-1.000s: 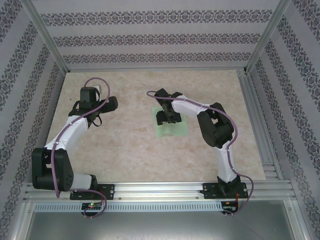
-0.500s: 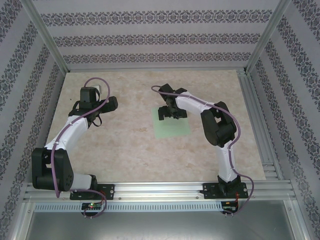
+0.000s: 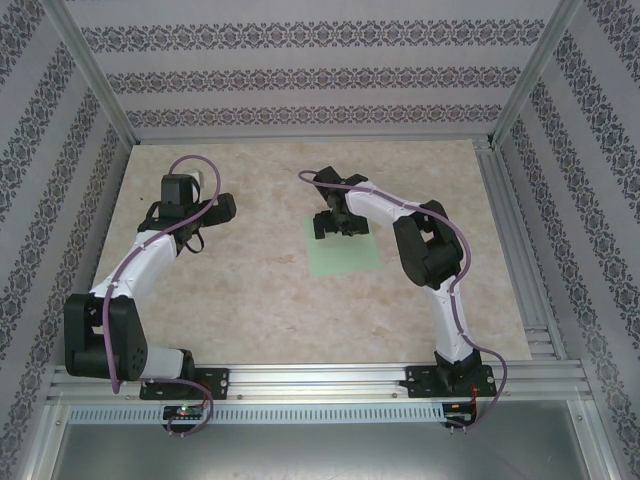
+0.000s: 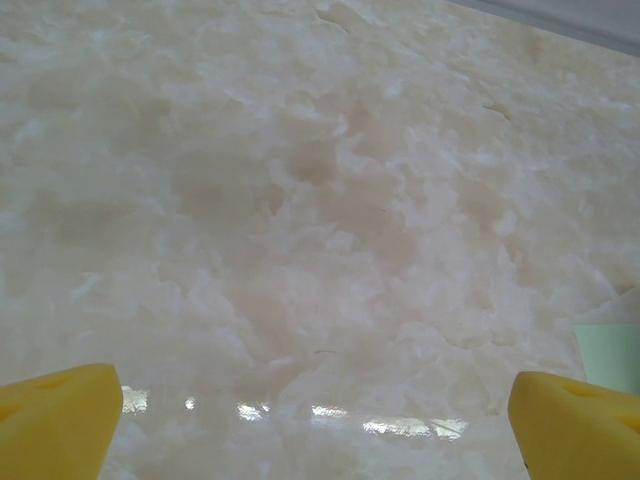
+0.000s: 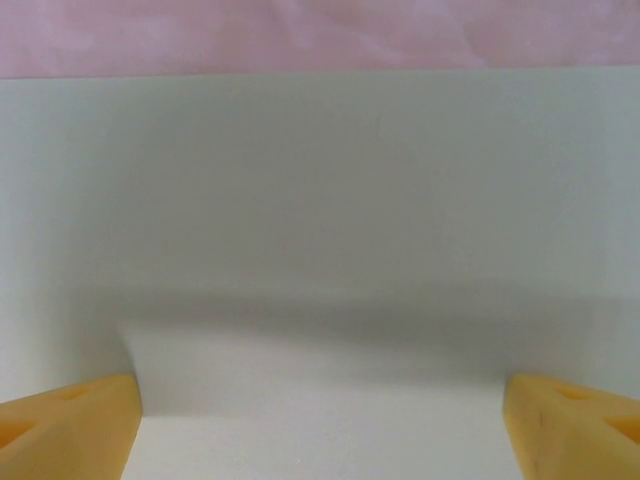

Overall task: Fold a paper plane with a square sheet of paper (pick it up from the middle)
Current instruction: Fold the square sheet of paper in half at the center of the table.

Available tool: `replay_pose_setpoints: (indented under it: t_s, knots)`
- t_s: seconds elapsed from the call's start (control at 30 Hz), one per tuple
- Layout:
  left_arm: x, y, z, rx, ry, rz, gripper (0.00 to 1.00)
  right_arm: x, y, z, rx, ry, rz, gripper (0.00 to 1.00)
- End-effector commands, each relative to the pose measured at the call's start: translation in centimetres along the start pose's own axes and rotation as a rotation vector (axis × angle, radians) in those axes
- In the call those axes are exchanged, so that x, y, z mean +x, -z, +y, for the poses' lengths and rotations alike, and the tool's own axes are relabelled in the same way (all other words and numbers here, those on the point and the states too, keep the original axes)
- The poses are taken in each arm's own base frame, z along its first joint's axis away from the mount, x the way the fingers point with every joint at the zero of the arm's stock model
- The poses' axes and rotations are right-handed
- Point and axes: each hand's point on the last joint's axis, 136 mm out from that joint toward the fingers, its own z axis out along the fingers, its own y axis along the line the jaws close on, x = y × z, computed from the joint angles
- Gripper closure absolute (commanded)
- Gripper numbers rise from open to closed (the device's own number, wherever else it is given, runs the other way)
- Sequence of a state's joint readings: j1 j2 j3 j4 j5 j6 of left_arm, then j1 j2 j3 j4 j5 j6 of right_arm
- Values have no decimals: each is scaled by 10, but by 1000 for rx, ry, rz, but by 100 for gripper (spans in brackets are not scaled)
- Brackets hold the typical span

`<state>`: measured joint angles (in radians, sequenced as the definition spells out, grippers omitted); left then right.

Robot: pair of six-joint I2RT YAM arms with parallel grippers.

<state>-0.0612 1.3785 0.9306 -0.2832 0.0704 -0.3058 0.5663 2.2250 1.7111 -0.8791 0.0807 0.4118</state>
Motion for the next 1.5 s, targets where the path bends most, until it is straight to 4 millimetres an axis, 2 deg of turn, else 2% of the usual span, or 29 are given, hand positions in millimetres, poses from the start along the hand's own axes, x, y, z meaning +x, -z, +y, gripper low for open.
replay_pose_setpoints:
  t_s: [0.0, 0.17, 0.3, 0.4, 0.47, 0.53, 0.67, 0.77, 0.83, 1.03, 1.13, 1.2, 1.33, 1.47]
  knots:
    - [-4, 1, -5, 10, 8, 5, 0, 22, -26, -3, 36, 31, 89, 10]
    - [-3, 1, -5, 9, 8, 8, 0, 34, -38, -5, 18, 13, 124, 18]
    - [-2, 0, -6, 17, 13, 12, 0, 25, -27, -2, -7, -2, 85, 25]
    - [1, -3, -10, 38, 25, 26, 0, 12, -9, 8, -70, -12, 32, 33]
    - [4, -4, -15, 65, 32, 40, 0, 2, 7, 21, -150, -19, -14, 43]
    - [8, -6, -22, 107, 48, 56, 0, -7, 30, 38, -265, -31, -66, 52]
    - [22, -14, -38, 175, 69, 99, 0, -20, 79, 66, -533, -85, -168, 62]
    - [34, -18, -55, 226, 79, 133, 0, -25, 109, 73, -702, -138, -221, 72]
    - [42, -20, -70, 260, 70, 157, 0, -27, 124, 76, -796, -164, -241, 74]
    - [67, -25, -124, 378, 61, 231, 0, -26, 145, 70, -944, -219, -269, 76]
    - [80, -28, -149, 425, 61, 272, 0, -22, 148, 68, -988, -229, -267, 77]
    - [86, -30, -162, 452, 68, 293, 2, -17, 141, 65, -979, -237, -251, 77]
    - [99, -31, -185, 510, 78, 332, 3, -7, 115, 57, -943, -252, -199, 77]
    - [113, -40, -190, 503, 75, 363, 8, 1, 86, 52, -891, -246, -141, 76]
